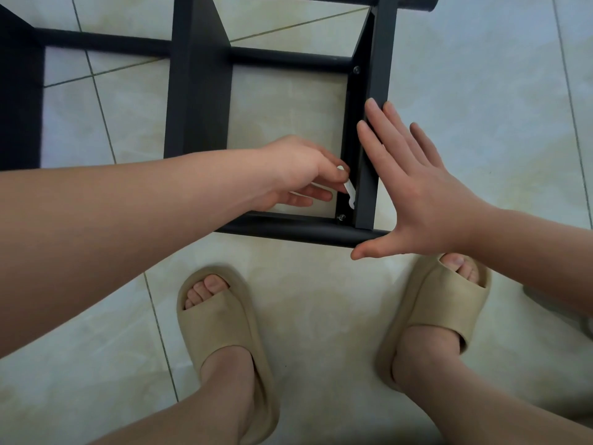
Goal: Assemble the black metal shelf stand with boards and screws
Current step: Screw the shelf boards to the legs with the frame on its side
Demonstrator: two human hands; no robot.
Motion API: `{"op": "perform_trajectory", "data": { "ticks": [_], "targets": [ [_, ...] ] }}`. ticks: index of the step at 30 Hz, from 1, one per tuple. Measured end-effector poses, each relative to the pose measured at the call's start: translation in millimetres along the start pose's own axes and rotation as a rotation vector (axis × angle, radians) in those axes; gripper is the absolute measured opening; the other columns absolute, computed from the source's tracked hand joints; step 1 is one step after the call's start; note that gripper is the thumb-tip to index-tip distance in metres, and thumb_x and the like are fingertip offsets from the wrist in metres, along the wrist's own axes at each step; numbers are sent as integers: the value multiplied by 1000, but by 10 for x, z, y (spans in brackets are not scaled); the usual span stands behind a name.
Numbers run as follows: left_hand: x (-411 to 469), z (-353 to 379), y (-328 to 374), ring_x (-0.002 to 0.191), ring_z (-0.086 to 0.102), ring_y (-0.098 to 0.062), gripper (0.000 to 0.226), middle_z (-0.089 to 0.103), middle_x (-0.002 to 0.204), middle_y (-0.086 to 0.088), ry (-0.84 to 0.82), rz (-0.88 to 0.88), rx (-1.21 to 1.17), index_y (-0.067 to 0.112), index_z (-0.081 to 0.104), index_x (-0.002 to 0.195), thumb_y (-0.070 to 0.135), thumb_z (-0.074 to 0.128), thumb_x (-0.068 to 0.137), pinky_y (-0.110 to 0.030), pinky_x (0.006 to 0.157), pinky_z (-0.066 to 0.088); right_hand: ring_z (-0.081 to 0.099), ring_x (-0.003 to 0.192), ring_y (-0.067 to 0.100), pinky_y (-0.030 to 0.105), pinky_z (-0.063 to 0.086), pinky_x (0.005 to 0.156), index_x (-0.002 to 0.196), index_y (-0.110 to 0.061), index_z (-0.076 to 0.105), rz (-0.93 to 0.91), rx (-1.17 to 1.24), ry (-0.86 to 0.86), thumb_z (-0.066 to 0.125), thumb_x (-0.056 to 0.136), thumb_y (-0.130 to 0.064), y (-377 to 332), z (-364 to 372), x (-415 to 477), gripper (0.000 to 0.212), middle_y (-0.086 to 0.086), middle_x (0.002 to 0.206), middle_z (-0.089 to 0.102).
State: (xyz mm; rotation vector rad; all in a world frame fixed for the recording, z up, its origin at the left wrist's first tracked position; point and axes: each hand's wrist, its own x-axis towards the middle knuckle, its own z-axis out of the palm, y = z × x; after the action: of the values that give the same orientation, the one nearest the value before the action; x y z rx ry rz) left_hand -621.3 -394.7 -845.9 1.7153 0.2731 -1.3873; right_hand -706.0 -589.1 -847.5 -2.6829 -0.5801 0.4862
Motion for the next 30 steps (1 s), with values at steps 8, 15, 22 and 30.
{"op": "perform_trajectory", "data": {
  "ticks": [8,15,22,30],
  "targets": [
    [18,-16,65,86,74,-7,15,78,93,9,-14,-56,-81,25,69,108,29,65,95,-30,82,51,-15,155,28,63,8,122,161,-5,-1,-1,0,-7,50,66,-95,-6,-12,-5,140,11,169,-12],
    [6,-7,57,85,74,-7,16,78,93,8,-66,-83,-70,24,69,109,29,64,94,-30,79,49,-15,155,28,63,8,122,161,-6,-1,-3,8,0,50,66,-95,-5,-11,-1,140,11,169,-12],
    [2,6,26,92,71,-10,15,78,91,9,-55,-94,-24,24,71,107,29,67,93,-31,77,47,-15,155,29,63,8,122,161,-5,-1,0,10,-5,52,65,-94,2,-7,-1,141,11,169,-13],
    [13,20,37,75,72,-4,7,77,85,6,-70,-58,-41,21,69,98,25,65,94,-28,74,46,-15,155,28,63,8,122,161,-6,-1,-2,9,-6,52,65,-95,6,-3,4,141,11,169,-12]
  ]
}}
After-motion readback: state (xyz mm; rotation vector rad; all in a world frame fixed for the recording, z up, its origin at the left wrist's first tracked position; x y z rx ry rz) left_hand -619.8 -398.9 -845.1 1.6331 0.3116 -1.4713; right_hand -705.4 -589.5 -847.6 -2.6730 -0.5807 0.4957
